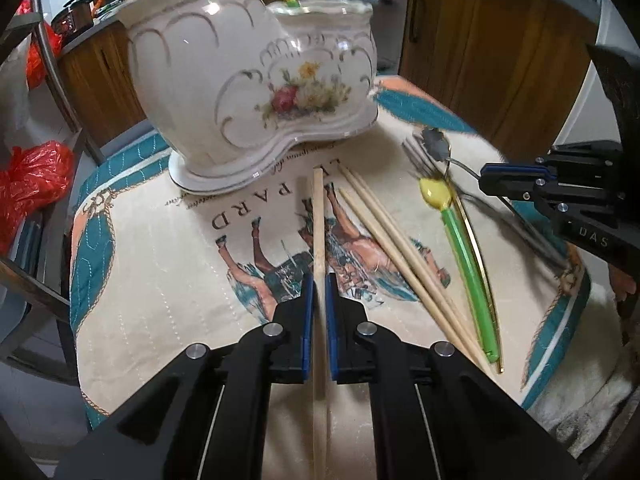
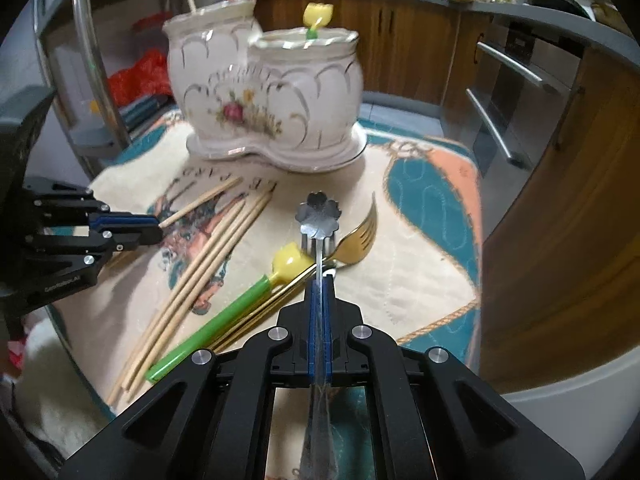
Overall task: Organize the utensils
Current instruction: 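Grasp a silver spoon with the right gripper while the left grasps a chopstick, then drop the spoon into the small cup while the left drops the chopstick into the large cup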
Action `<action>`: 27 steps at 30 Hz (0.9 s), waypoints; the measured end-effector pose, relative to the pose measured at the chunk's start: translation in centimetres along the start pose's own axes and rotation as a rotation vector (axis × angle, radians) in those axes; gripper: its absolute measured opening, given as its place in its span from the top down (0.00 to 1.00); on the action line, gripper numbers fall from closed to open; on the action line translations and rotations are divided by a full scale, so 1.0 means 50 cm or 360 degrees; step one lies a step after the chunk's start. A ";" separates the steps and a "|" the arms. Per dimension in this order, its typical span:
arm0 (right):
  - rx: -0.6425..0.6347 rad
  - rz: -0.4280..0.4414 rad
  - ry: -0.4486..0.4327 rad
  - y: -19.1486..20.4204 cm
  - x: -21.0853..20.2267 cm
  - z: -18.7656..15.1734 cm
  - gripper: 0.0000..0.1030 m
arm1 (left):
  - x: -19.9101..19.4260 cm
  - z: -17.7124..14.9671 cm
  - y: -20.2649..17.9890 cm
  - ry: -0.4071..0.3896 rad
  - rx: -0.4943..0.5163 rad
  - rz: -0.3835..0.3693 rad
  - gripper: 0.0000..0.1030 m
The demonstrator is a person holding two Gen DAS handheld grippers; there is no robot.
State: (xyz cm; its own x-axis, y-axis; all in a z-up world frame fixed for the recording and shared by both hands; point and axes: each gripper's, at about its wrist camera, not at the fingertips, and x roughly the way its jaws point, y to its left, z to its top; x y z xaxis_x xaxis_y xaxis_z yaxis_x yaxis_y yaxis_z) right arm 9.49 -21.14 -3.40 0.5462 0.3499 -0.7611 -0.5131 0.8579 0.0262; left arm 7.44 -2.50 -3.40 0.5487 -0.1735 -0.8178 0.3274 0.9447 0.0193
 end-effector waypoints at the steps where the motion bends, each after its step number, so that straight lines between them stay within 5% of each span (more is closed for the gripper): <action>1: 0.0002 0.0005 -0.0015 -0.003 -0.006 0.001 0.96 | -0.007 0.000 0.003 -0.0021 -0.0003 -0.0004 0.94; 9: 0.0054 0.0075 -0.0168 -0.025 -0.059 0.005 0.96 | -0.069 0.000 0.014 -0.0183 -0.0044 -0.0035 0.94; 19: 0.0048 0.0161 -0.0517 -0.015 -0.135 0.048 0.96 | -0.169 0.023 0.045 -0.0641 -0.0130 -0.0073 0.94; 27: 0.0176 0.0202 -0.0745 -0.050 -0.148 0.138 0.96 | -0.233 0.085 0.063 -0.0891 -0.0132 -0.0057 0.94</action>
State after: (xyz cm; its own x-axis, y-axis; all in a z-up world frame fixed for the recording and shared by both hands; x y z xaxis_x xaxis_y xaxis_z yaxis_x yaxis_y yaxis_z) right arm 11.32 -23.28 6.66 0.7355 0.5639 -0.3756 -0.5354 0.8234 0.1880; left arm 5.32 1.32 8.63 0.8701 -0.3053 -0.3870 0.3039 0.9504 -0.0667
